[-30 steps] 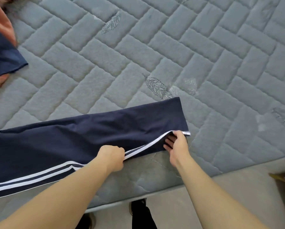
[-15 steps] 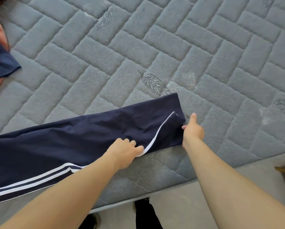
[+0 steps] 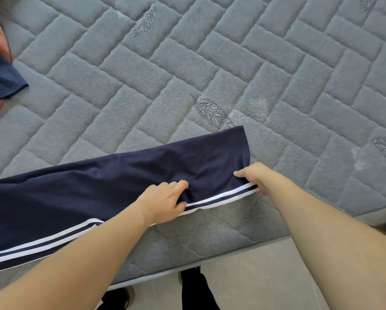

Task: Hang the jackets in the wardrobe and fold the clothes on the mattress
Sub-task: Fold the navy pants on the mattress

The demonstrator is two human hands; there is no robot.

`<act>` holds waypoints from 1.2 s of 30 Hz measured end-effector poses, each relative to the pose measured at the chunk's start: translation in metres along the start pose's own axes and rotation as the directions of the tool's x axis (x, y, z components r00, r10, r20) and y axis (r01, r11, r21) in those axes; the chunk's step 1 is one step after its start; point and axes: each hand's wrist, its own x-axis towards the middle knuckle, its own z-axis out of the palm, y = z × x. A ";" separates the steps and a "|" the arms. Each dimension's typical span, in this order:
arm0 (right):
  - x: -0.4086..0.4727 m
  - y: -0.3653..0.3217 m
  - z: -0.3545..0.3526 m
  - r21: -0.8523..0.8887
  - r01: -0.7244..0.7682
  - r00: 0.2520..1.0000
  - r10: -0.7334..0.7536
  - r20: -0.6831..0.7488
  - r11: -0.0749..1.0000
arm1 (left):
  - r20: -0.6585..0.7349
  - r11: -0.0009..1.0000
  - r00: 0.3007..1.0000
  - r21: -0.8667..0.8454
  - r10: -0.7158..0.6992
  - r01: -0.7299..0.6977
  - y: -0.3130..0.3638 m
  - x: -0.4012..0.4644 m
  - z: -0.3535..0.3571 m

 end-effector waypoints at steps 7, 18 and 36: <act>-0.007 0.000 0.002 -0.065 0.041 0.998 -0.037 0.056 0.997 | 0.049 0.897 0.901 0.130 -0.432 0.423 -0.018 -0.022 0.029; -0.009 0.015 0.005 -0.138 0.116 0.993 -0.119 -0.016 0.984 | -0.005 0.805 0.807 -0.073 -0.590 0.589 -0.047 -0.006 0.010; -0.136 -0.034 0.144 -0.216 0.503 0.863 -0.475 0.170 0.837 | 0.104 0.442 0.798 -0.786 -0.594 0.432 -0.160 -0.094 -0.063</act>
